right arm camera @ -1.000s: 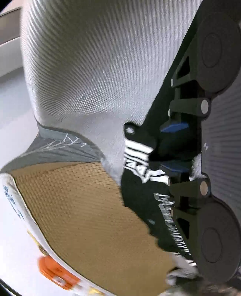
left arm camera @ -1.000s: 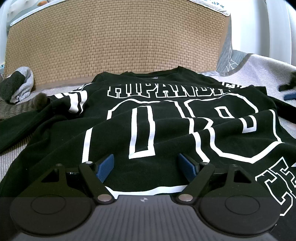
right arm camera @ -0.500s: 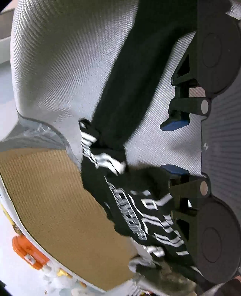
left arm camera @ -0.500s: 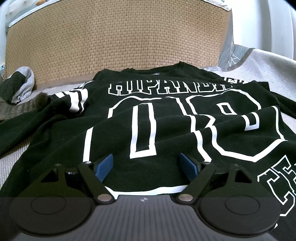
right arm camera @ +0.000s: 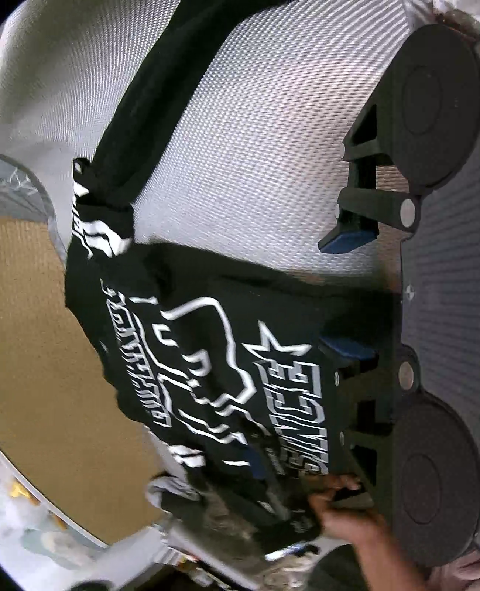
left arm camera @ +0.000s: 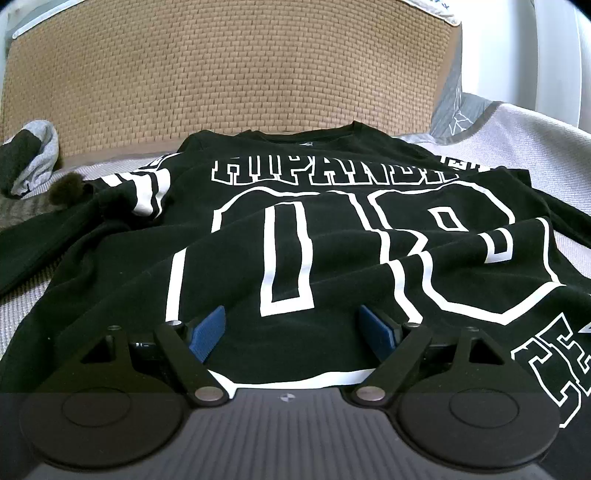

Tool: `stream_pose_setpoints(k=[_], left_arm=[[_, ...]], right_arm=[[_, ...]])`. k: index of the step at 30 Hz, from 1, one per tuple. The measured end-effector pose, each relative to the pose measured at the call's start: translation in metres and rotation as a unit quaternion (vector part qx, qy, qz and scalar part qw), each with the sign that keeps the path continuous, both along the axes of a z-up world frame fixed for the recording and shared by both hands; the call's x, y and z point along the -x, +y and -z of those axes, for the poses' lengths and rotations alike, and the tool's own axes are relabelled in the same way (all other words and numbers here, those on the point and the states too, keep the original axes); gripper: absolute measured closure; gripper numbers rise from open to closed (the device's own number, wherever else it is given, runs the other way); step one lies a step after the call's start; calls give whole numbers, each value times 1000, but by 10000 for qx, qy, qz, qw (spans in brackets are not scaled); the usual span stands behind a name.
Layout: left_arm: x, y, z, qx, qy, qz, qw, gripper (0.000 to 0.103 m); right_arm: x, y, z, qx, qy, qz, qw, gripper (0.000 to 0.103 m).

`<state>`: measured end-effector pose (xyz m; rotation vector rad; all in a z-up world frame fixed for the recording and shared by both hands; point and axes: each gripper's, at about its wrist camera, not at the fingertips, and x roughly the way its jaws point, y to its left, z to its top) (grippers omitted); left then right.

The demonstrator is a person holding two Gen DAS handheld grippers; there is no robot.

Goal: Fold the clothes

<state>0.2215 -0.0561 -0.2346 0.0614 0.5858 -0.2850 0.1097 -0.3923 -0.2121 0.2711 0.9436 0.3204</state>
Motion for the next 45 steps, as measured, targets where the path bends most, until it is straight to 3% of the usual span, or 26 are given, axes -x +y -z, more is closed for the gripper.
stream_pose_setpoints(k=[4, 9, 14, 22, 25, 27, 30, 34, 37, 41, 45], left_arm=[[-1, -1, -1, -17, 26, -32, 10000, 20], [-3, -4, -3, -135, 104, -166, 9997, 16], [-2, -4, -3, -155, 86, -198, 9996, 16], [-2, -4, -3, -156, 54, -209, 9996, 14], [-2, -3, -3, -129, 41, -202, 9997, 14], [-3, -3, -4, -107, 52, -195, 9997, 14], [-4, -2, -4, -74, 71, -186, 9998, 14], [-4, -2, -4, -69, 70, -181, 9998, 14], [-3, -2, -4, -71, 67, -180, 9998, 14], [-3, -3, -4, -84, 67, -186, 9998, 14], [-2, -3, -4, -88, 54, -193, 9998, 14]], right_arm=[[13, 3, 1, 253, 27, -154, 9996, 49], [20, 9, 17, 697, 387, -374, 9961, 52], [27, 13, 32, 1505, 819, -469, 9841, 53], [31, 2, 19, 1379, 535, -516, 9877, 54], [29, 0, 23, 1146, 640, -603, 9895, 53], [27, 6, 39, 1128, 1068, -838, 9843, 56], [30, 17, 58, 1773, 1160, -1013, 9720, 55], [26, 12, 64, 1725, 1386, -801, 9719, 55], [29, 14, 70, 2027, 1436, -942, 9640, 52], [32, 10, 75, 2032, 1687, -804, 9611, 52], [40, 14, 56, 2139, 1512, -1194, 9577, 53]])
